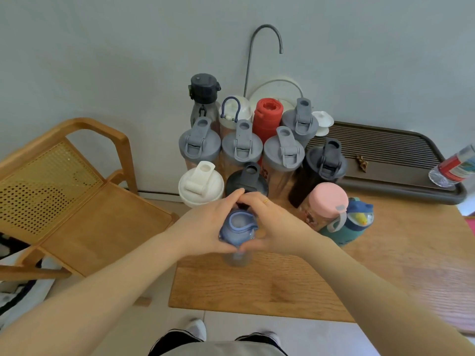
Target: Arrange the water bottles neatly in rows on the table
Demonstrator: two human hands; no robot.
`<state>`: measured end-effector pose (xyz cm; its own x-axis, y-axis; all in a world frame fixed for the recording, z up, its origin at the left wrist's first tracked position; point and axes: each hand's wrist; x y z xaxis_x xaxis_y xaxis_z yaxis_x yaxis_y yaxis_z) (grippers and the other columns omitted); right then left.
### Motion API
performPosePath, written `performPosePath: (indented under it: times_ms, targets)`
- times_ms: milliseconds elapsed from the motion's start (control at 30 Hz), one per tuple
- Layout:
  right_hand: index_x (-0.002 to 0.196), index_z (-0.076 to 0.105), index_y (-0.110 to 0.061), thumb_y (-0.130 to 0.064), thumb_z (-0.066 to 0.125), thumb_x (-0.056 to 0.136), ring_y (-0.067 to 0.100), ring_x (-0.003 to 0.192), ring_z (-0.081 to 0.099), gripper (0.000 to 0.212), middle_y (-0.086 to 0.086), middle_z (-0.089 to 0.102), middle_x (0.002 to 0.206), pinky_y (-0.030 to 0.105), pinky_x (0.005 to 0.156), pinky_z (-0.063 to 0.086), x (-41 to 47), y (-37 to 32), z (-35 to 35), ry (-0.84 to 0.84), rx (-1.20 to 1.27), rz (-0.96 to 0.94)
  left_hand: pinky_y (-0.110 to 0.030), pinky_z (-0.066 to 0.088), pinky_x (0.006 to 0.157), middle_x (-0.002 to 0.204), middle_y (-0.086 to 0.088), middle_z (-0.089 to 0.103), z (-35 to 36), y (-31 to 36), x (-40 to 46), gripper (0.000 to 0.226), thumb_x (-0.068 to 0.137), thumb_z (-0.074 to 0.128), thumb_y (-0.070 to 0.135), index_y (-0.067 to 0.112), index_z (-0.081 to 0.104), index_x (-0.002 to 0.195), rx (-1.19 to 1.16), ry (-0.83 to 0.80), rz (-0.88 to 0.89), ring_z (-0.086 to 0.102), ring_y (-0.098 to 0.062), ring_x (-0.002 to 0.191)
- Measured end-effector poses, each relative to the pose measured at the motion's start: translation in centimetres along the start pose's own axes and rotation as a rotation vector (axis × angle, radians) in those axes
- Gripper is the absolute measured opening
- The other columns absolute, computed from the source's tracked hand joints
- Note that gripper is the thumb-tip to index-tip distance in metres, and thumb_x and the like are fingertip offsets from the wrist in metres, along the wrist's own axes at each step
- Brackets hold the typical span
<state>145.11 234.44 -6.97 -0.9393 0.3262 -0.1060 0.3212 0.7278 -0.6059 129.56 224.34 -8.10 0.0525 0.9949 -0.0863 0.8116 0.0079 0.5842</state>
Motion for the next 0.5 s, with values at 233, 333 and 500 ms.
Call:
performPosePath:
  times_ms: [233, 333, 500]
  targets:
    - [0.134, 0.039, -0.015, -0.041, 0.066, 0.08, 0.032, 0.122, 0.041, 0.065, 0.009, 0.04, 0.136, 0.04, 0.1, 0.038, 3.5, 1.0, -0.6, 0.348, -0.156, 0.316, -0.032, 0.044, 0.089, 0.123, 0.001, 0.051, 0.1, -1.2, -0.5, 0.077, 0.067, 0.07, 0.044, 0.018, 0.041, 0.133, 0.227, 0.078, 0.123, 0.05, -0.015, 0.108]
    - [0.142, 0.024, -0.018, -0.046, 0.068, 0.075, 0.038, 0.122, 0.041, 0.085, 0.012, 0.034, 0.142, 0.048, 0.1, 0.039, 4.6, 1.2, 0.3, 0.234, -0.155, 0.402, -0.03, 0.043, 0.085, 0.117, 0.002, 0.054, -0.1, -1.5, -0.7, 0.071, 0.065, 0.068, 0.045, 0.019, 0.046, 0.128, 0.244, 0.12, 0.14, 0.052, -0.015, 0.104]
    - [0.129, 0.032, -0.016, -0.041, 0.073, 0.07, 0.036, 0.112, 0.047, 0.076, 0.012, 0.04, 0.13, 0.046, 0.089, 0.046, 4.4, 1.5, 0.3, 0.306, -0.106, 0.4, -0.026, 0.035, 0.085, 0.119, 0.003, 0.055, -0.7, -1.1, -0.4, 0.071, 0.065, 0.061, 0.052, 0.018, 0.046, 0.126, 0.258, 0.183, 0.112, 0.051, -0.015, 0.105]
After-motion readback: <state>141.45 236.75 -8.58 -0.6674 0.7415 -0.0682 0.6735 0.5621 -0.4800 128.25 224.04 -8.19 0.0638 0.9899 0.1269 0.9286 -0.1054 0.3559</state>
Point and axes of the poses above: each hand's wrist, its own x-axis towards the middle knuckle, its own z-axis out of the palm, y = z × x
